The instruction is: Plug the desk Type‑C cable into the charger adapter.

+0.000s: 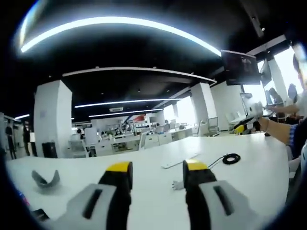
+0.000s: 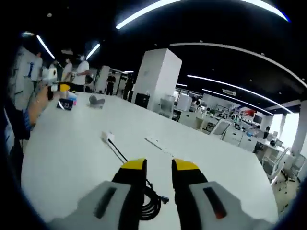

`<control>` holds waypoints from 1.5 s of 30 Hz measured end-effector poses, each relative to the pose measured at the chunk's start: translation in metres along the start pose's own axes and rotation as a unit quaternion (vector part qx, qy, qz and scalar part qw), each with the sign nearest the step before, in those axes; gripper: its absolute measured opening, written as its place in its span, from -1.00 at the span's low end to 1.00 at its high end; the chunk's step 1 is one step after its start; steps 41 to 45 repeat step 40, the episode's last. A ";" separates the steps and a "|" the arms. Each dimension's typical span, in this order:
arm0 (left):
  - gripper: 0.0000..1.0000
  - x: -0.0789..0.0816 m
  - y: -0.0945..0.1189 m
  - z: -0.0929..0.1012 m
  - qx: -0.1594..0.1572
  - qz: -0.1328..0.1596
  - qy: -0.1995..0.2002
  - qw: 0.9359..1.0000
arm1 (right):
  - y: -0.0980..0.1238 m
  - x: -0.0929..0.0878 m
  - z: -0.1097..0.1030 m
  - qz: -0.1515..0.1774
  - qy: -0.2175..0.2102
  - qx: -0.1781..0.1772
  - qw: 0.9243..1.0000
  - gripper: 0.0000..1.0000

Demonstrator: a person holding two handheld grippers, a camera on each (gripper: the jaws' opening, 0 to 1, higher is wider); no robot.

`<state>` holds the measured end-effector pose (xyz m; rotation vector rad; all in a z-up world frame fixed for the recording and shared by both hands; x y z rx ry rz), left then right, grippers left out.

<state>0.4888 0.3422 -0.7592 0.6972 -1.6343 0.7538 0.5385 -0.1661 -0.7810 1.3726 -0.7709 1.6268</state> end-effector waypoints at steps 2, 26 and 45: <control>-0.13 -0.001 0.001 0.002 0.001 0.002 -0.001 1.000 | 0.014 0.006 -0.004 0.030 -0.023 -0.012 0.999 -0.58; -0.05 -0.032 0.025 0.018 0.088 0.039 -0.014 0.995 | 0.100 -0.017 -0.049 0.128 0.015 -0.181 0.975 -0.55; 0.01 -0.053 0.034 0.004 0.141 0.016 -0.020 0.990 | 0.101 -0.039 -0.037 0.098 0.014 -0.206 0.974 -0.48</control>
Point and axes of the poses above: the point that each gripper's makers call its tool centre point, and the gripper's own axes: y roughly backward along the fingers, z roughly to its right, x roughly out of its top, the point moved 7 cm from there along y, roughly backward along the fingers, and after that the axes turned 9 degrees about -x, right-handed, at the moved point
